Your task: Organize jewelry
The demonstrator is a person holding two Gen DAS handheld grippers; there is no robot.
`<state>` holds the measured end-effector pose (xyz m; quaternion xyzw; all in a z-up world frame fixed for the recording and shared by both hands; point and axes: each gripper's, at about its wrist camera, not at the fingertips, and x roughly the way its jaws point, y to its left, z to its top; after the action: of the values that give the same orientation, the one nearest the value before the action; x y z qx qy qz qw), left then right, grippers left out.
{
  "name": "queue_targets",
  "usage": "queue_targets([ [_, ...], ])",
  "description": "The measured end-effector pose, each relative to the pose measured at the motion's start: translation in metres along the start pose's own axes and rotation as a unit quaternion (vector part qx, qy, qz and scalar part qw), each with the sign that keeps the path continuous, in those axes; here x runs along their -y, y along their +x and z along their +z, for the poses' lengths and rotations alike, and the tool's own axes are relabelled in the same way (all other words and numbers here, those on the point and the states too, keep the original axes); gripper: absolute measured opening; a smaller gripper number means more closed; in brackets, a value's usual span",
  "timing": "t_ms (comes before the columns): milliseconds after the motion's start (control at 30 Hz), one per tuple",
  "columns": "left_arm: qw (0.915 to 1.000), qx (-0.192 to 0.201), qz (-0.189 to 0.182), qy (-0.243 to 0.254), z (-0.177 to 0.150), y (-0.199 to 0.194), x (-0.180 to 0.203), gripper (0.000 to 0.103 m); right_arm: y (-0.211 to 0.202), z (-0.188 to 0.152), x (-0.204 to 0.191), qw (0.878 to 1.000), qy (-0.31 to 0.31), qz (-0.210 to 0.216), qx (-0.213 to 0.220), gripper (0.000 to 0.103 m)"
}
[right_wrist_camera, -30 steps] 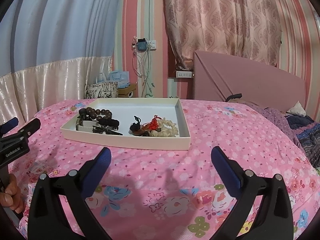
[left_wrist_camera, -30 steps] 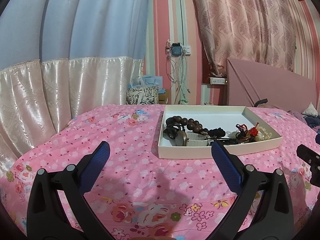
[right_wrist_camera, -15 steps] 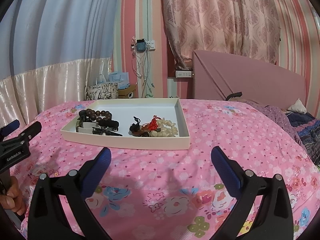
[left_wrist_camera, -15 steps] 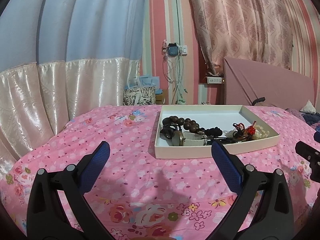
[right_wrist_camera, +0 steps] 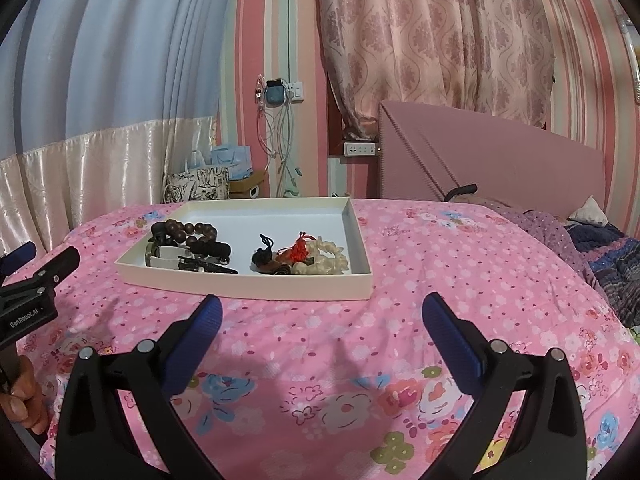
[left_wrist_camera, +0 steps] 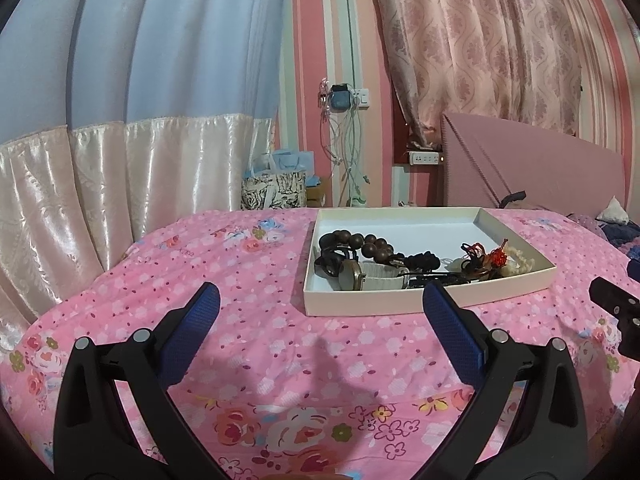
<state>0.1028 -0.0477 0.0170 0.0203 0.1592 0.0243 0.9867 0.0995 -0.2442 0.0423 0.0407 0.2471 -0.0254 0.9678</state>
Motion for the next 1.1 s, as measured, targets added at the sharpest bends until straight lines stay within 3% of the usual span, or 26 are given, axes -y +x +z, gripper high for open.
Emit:
queue_targets([
  [100, 1.0000, 0.002, -0.002, 0.001, 0.001, 0.000, 0.000, 0.100, -0.004, -0.001, -0.001, 1.000, 0.000, -0.009, 0.012, 0.101],
  [167, 0.9998, -0.013, -0.007, 0.011, 0.001, 0.006, 0.004, 0.100, 0.003, 0.000, -0.004, 1.000, -0.007, -0.007, -0.006, 0.101],
  [300, 1.0000, 0.003, -0.007, 0.005, 0.001, -0.001, 0.002, 0.100, 0.000, -0.001, -0.004, 1.000, -0.005, -0.007, 0.003, 0.101],
  [1100, 1.0000, 0.000, -0.007, 0.002, 0.000, -0.003, -0.001, 0.100, 0.002, -0.001, -0.002, 1.000, 0.000, -0.004, -0.002, 0.101],
])
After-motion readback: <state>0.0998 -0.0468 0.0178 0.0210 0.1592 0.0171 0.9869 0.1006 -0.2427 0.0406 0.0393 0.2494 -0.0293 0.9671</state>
